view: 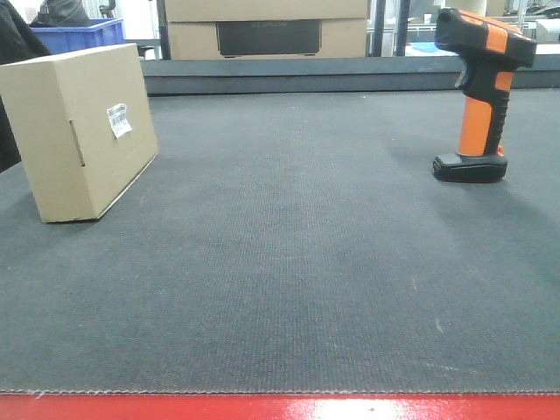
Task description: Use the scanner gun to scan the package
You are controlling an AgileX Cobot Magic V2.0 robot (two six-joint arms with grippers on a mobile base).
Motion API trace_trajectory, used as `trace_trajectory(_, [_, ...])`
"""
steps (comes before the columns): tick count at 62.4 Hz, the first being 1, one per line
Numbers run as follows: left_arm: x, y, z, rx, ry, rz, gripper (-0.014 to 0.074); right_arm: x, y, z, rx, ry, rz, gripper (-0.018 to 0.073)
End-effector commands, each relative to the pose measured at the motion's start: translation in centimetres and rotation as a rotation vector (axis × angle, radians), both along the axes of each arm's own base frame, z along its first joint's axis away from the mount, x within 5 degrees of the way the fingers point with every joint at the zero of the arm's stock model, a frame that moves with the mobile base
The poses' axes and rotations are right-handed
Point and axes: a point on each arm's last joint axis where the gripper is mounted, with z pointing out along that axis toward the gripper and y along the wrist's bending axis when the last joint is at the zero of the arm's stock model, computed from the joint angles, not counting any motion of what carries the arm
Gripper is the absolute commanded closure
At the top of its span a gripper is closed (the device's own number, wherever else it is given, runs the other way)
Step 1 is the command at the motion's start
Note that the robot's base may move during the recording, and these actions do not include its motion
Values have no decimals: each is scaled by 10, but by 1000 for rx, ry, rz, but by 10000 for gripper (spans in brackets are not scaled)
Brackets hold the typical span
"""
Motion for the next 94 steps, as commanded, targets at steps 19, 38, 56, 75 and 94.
trace_trajectory(19, [-1,0,1,-5,-14,2,707,-1,-1,1,-8,-24,-8,727])
trace_trajectory(38, [-1,0,1,-5,-19,1,707,8,-5,-26,-213,-126,-97,727])
trace_trajectory(56, [-1,0,1,-5,-22,0,707,14,-13,-52,-146,-87,-232,727])
trace_trajectory(75, [-1,0,1,-5,-22,0,707,14,-14,-55,-150,-42,-258,727])
trace_trajectory(94, [-1,0,1,-5,-22,0,707,14,-14,-55,-150,-42,-258,727])
